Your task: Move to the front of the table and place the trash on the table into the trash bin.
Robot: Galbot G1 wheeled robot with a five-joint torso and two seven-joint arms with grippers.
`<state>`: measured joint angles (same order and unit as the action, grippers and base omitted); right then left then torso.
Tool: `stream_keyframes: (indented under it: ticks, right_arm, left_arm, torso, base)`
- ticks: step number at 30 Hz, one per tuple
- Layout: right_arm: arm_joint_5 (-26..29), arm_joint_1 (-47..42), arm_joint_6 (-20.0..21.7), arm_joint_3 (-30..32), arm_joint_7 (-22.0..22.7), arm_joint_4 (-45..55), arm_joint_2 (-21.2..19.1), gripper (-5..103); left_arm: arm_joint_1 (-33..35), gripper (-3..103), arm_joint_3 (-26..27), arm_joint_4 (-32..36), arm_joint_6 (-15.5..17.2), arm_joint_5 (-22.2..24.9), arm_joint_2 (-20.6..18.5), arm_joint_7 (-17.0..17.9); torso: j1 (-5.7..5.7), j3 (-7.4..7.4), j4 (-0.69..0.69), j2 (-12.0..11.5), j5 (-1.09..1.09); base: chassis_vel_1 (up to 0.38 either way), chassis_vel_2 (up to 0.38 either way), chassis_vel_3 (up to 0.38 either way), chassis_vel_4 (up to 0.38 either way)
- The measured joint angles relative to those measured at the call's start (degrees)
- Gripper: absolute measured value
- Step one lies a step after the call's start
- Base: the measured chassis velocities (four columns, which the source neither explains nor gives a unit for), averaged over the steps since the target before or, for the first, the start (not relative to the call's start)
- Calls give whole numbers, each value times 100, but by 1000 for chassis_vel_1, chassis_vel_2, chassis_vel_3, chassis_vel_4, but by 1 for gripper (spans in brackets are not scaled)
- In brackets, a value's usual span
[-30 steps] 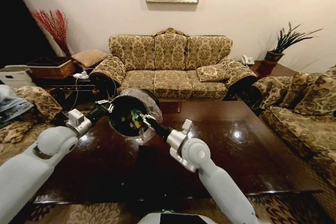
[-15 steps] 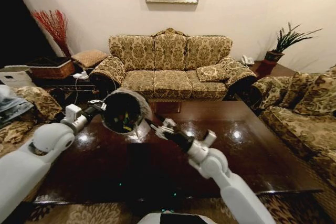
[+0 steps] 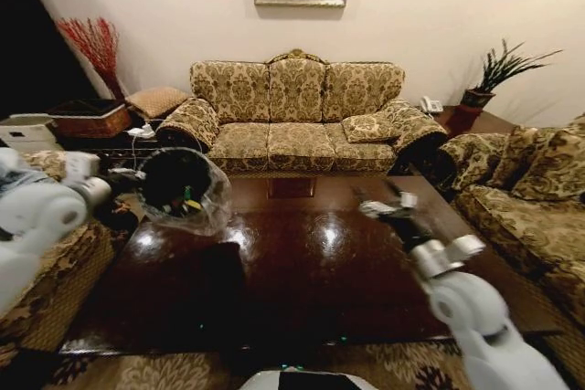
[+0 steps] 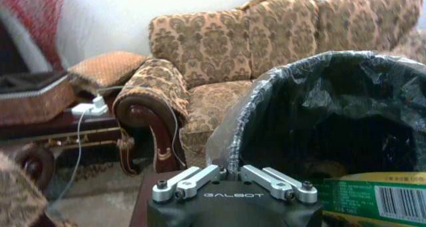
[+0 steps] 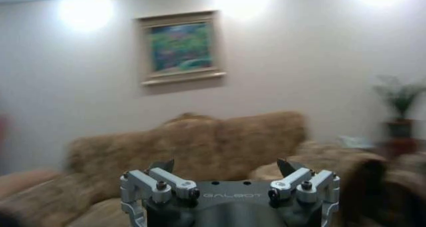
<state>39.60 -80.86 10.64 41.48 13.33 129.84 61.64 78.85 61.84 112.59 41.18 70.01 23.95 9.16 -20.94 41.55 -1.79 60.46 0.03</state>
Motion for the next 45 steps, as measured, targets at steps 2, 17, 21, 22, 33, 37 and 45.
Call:
stream_keyframes:
  ticks: [2,17,21,22,33,37,45]
  right_arm:
    - [0,-23,-73,44,122,-22,101,100]
    - [-1704,-544,-156,-689,-151,585,884,100]
    - [-2117,-545,-259,-900,-193,629,1063,100]
    - [-2117,-545,-259,-900,-193,629,1063,100]
    - [-2098,-688,-349,-952,-178,626,1069,100]
    - [-2045,-655,-282,-979,-195,614,1050,100]
    - [-2023,-538,-246,-1091,-210,483,1097,100]
  left_arm:
    - [111,0,147,75,3,2,156,25]
    - [2520,0,2230,1301,-524,-1257,2591,-687]
    - [2652,0,2330,1535,-581,-1301,2910,-711]
    - [2652,0,2330,1535,-581,-1301,2910,-711]
    - [2419,0,1445,2170,-639,-1841,3529,-634]
    - [2460,0,1443,2177,-664,-1900,3545,-630]
    - [2572,0,1582,1980,-722,-1953,3398,-640]
  torso:
    - [-1,1,-2,0,-4]
    - [1,-1,-6,0,-2]
    - [1,-1,-5,1,-4]
    - [1,-1,-5,1,-4]
    - [-1,0,-2,0,-3]
    - [1,0,-4,1,-3]
    - [1,0,-3,1,-4]
  base:
    - [0,0,0,0]
    - [0,0,0,0]
    - [0,0,0,0]
    - [0,0,0,0]
    - [40,-50,-54,44]
    - [91,-94,-86,105]
    - [84,-84,-84,98]
